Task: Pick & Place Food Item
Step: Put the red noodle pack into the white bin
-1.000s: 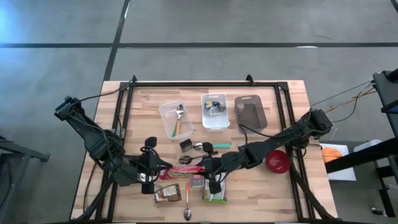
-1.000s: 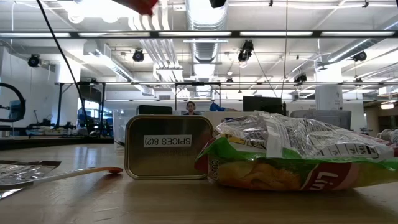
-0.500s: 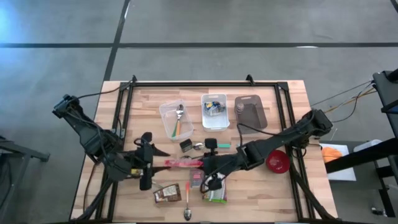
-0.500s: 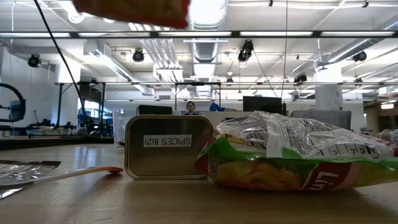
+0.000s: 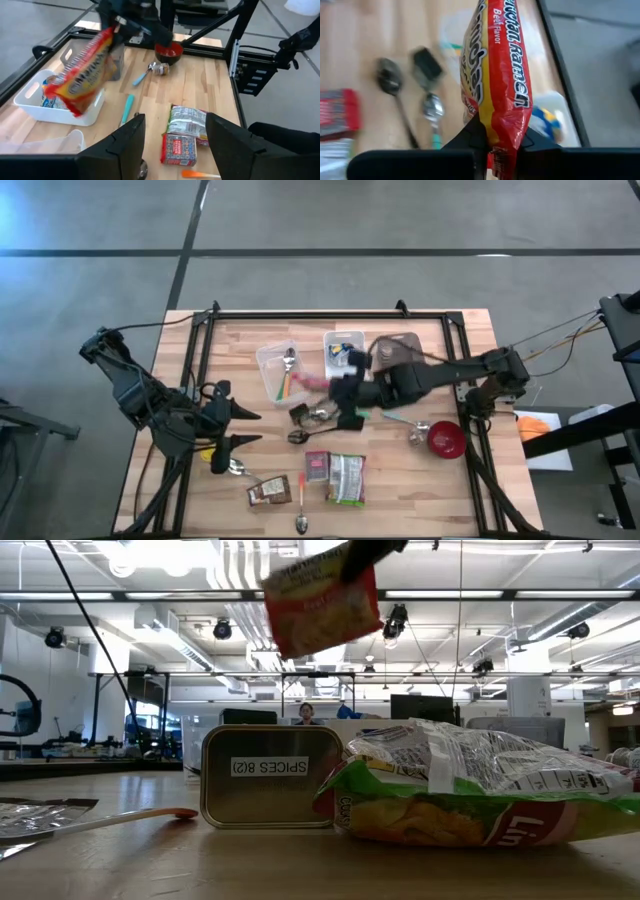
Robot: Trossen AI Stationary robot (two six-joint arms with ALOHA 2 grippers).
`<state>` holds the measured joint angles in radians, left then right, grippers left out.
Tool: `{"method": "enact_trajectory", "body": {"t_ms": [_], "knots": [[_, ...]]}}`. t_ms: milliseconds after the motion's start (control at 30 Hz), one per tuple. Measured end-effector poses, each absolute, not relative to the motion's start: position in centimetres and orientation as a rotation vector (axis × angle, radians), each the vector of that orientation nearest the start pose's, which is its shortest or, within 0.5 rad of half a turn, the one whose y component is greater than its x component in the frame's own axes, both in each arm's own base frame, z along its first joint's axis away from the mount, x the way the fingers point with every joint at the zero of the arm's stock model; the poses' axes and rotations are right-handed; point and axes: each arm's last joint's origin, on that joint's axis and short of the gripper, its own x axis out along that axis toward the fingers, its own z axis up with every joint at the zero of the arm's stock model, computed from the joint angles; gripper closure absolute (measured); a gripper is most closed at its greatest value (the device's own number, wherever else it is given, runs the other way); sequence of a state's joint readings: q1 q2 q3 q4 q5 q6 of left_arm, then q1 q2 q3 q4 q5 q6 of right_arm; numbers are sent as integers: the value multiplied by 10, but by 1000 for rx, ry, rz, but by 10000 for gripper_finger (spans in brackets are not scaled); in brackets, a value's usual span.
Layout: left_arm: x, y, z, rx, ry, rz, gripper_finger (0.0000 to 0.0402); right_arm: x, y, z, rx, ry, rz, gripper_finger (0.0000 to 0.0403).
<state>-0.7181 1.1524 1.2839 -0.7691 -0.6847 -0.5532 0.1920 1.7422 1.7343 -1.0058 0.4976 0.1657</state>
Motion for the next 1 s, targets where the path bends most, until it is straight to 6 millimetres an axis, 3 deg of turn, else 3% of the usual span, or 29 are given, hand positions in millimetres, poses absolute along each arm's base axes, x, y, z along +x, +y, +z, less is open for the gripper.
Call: {"method": "enact_trajectory", "body": {"t_ms": [300,533,733,1000], "knots": [[176,-130,379,-98,507,110,189,349,-11,335,-214,1128,-374,389],[175,-129,378,-87,517,113,189,347,-44,317,-319,1324,-305,390],[174,-128,375,-58,544,121,189,349,-50,293,-358,1509,-257,390],[174,-127,371,-43,556,132,189,365,-51,262,-469,1619,-146,391]]}}
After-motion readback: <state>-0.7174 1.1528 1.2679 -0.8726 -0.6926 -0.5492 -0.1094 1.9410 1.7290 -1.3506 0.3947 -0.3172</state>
